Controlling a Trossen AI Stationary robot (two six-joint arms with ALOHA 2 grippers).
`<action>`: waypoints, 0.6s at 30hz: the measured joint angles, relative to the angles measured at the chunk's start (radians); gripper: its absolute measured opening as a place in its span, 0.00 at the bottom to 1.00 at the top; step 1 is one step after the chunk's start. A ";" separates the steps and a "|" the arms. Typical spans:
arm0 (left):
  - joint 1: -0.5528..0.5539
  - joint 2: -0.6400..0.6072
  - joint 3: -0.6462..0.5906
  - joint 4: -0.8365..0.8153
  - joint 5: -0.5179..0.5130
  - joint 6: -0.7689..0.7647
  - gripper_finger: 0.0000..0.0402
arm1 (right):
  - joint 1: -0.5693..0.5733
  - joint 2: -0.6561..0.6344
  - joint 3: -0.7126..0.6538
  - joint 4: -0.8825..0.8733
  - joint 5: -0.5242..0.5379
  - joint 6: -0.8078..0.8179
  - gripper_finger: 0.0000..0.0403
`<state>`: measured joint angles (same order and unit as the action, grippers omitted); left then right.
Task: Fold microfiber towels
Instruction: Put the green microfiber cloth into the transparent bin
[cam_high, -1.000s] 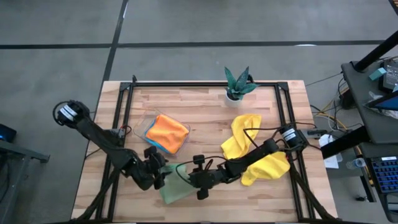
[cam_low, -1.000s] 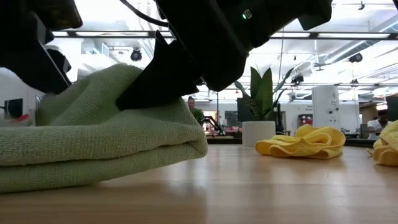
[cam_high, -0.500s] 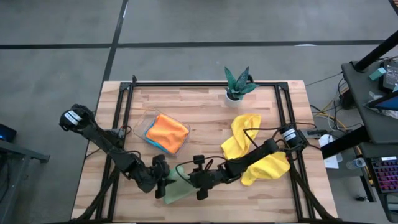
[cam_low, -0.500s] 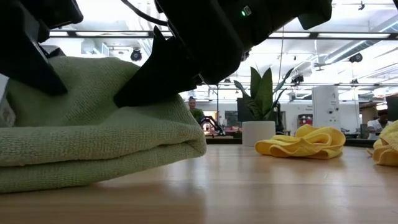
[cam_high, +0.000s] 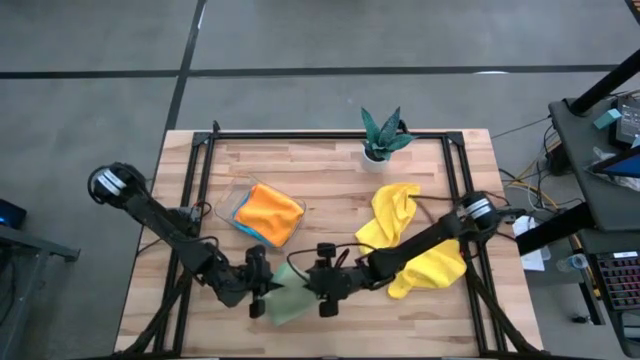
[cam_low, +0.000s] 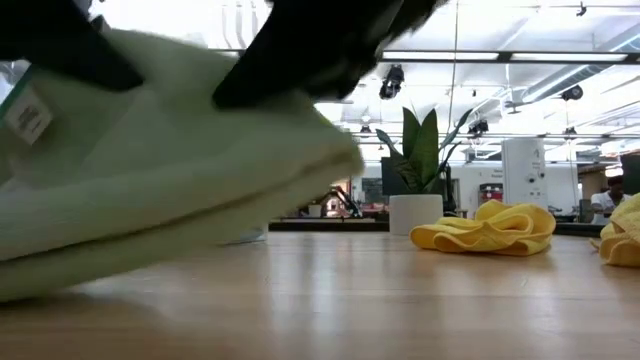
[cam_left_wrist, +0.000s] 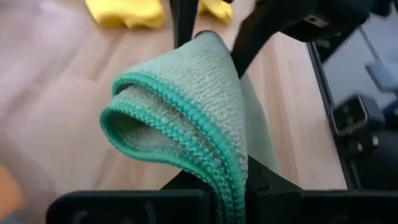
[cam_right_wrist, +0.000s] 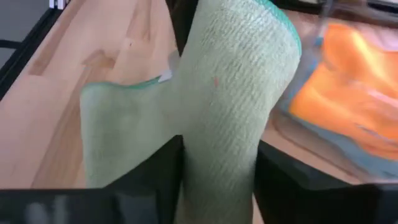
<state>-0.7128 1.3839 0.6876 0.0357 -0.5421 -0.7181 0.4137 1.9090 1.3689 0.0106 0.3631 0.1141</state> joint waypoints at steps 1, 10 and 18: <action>0.000 -0.010 0.000 0.001 -0.019 -0.004 0.00 | 0.000 -0.021 0.000 -0.025 0.004 -0.001 0.43; 0.000 -0.144 -0.002 0.009 -0.228 -0.007 0.00 | -0.006 -0.226 -0.018 -0.217 0.118 0.002 0.59; 0.021 -0.305 -0.073 0.006 -0.417 0.050 0.00 | -0.007 -0.417 -0.062 -0.304 0.354 0.062 0.67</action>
<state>-0.6922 1.0793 0.6143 0.0422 -0.9593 -0.6682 0.4069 1.4917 1.3066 -0.2932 0.7173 0.1764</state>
